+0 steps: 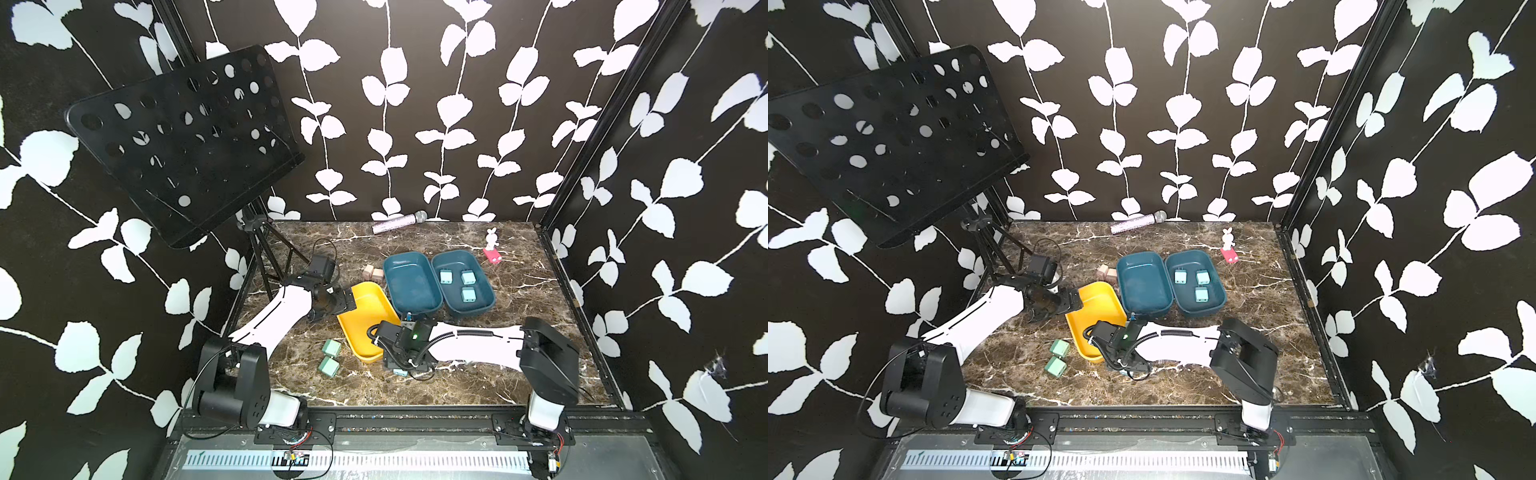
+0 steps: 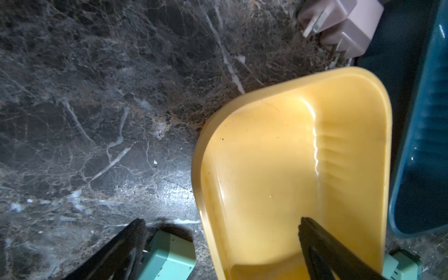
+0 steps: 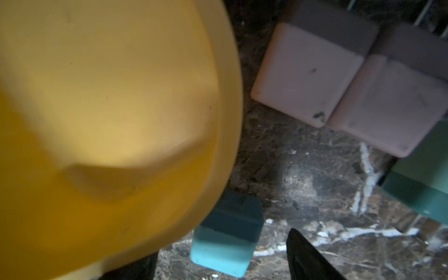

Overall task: Place the plugs by color into the storage box
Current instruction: Pick up the plug from the center of the board.

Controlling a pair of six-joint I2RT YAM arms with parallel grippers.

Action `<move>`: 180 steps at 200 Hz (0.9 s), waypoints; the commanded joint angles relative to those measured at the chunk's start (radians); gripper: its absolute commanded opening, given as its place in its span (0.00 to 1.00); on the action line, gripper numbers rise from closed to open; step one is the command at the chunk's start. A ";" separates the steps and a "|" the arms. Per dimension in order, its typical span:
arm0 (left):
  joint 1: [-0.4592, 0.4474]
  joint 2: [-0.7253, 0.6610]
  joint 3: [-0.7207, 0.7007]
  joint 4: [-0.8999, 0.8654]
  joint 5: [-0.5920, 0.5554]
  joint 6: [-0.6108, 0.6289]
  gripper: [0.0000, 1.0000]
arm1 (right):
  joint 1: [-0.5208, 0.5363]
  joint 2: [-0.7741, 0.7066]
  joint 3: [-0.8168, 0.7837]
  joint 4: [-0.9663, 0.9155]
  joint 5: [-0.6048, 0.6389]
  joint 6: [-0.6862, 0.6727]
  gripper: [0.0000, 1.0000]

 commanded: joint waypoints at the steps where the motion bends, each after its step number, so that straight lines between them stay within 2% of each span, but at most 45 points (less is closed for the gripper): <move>1: 0.010 -0.047 -0.014 -0.006 0.005 0.011 0.99 | 0.004 0.015 0.026 -0.015 0.026 0.063 0.80; 54: 0.017 -0.058 -0.048 0.007 0.008 -0.004 0.99 | -0.003 0.007 -0.053 0.030 0.014 0.094 0.70; 120: 0.017 -0.051 -0.058 0.022 0.020 -0.029 0.99 | -0.050 -0.081 -0.188 0.073 0.019 0.131 0.48; 159: 0.017 -0.056 -0.059 0.016 0.025 -0.039 0.99 | -0.070 -0.118 -0.200 0.052 0.023 0.102 0.41; 180: 0.017 -0.066 -0.058 0.013 0.016 -0.039 0.99 | -0.081 -0.156 -0.145 -0.031 0.033 0.024 0.41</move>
